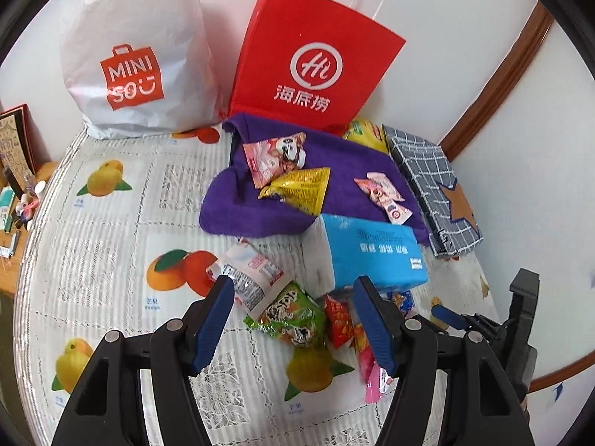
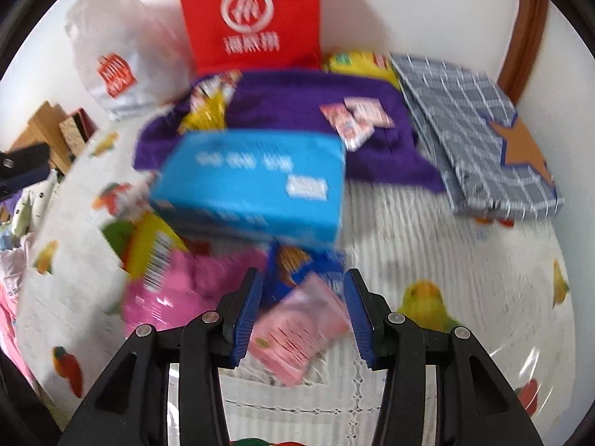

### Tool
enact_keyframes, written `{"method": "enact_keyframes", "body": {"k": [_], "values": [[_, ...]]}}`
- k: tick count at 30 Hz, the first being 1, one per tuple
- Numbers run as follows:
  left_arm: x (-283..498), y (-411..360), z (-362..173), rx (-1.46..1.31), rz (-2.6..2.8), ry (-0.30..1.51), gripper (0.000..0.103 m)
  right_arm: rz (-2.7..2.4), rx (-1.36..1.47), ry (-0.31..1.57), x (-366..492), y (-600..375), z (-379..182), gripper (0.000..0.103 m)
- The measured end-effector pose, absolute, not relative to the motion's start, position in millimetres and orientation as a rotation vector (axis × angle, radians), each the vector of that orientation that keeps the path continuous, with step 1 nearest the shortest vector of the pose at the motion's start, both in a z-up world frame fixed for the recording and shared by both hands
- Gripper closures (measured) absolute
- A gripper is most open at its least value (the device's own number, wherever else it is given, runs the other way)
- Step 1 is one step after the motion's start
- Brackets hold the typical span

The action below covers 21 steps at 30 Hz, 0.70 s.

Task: Organize snacks
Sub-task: 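Grasp the pink peach candy with the right tool while the left tool approaches the green bag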

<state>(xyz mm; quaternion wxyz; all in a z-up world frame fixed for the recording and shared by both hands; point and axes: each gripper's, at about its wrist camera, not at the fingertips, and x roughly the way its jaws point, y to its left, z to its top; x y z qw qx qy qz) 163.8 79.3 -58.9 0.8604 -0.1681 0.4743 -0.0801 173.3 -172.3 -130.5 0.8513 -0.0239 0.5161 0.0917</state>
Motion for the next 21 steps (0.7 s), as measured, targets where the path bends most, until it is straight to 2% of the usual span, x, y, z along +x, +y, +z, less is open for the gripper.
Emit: {"method": "enact_keyframes", "body": {"k": [10,21], "values": [[159.4,72.2,-71.9,-0.355,-0.185,1.031,0.039,0.216,-0.08,1.118,156.8,-190.7,-147.8,0.056],[157.8,67.5,-77.8,-0.378,-0.19,1.05,0.039,0.263,-0.061,1.129,134.7,-197.9,-134.6,0.056]]}}
